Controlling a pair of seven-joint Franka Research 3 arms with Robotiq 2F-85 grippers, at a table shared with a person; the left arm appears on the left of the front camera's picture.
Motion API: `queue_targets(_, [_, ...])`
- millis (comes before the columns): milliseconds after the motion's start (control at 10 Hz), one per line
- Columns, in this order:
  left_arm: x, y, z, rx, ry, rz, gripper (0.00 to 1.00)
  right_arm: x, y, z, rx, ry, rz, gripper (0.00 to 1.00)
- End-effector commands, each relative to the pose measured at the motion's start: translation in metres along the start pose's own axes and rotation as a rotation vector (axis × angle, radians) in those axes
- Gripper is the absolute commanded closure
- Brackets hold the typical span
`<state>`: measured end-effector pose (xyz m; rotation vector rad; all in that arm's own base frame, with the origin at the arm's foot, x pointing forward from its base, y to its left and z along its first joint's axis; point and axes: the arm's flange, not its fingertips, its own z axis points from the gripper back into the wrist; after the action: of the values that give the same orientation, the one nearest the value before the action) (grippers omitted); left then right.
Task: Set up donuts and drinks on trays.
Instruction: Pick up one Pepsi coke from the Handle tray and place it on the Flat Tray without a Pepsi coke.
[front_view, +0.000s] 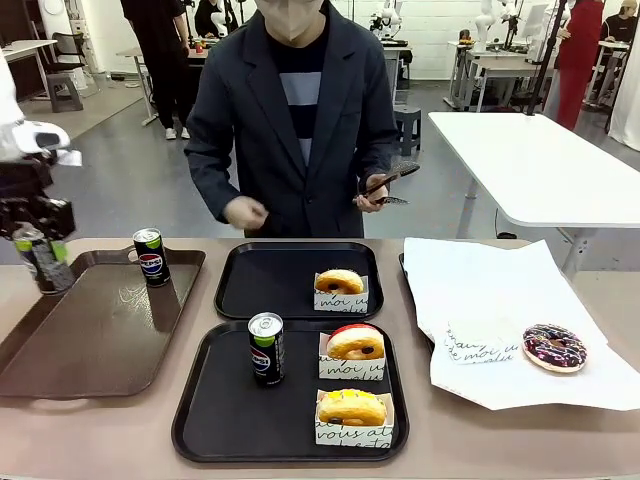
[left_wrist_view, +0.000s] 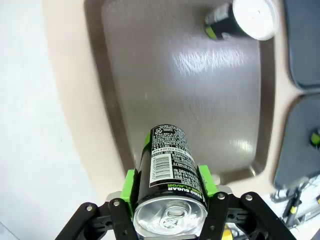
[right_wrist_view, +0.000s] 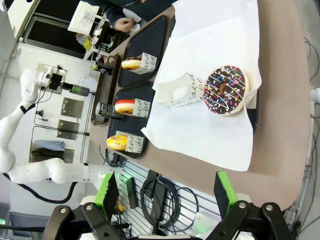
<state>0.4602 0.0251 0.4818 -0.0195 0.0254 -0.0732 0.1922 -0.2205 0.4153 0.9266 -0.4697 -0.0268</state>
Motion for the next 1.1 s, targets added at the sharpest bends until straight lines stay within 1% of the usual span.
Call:
queue_targets(0, [-0.029, 0.005, 0.018, 0.017, -0.005, 0.0, 0.96, 0.002, 0.0, 0.0, 0.023, -0.022, 0.016, 0.0])
queue_targets(100, [-0.029, 0.007, 0.016, 0.002, 0.02, 0.02, 0.96, 0.002, 0.0, 0.0, 0.023, -0.022, 0.016, 0.0])
queue_targets(200, [-0.02, 0.001, 0.021, -0.001, 0.004, 0.004, 0.96, 0.002, 0.0, 0.0, 0.023, -0.022, 0.016, 0.0])
queue_targets(600, [-0.02, 0.001, 0.021, -0.001, 0.004, 0.004, 0.96, 0.002, 0.0, 0.0, 0.023, -0.022, 0.016, 0.0])
queue_targets(700, [-0.024, 0.001, 0.016, -0.005, 0.022, 0.005, 0.42, 0.002, 0.0, 0.0, 0.023, -0.022, 0.016, 0.0])
queue_targets(900, [-0.036, -0.035, 0.016, -0.01, -0.092, -0.15, 0.42, 0.002, 0.0, 0.0, 0.023, -0.022, 0.016, 0.0])
queue_targets(1000, [-0.044, -0.055, 0.019, 0.006, -0.136, -0.206, 0.42, 0.002, 0.0, 0.0, 0.023, -0.022, 0.016, 0.0])
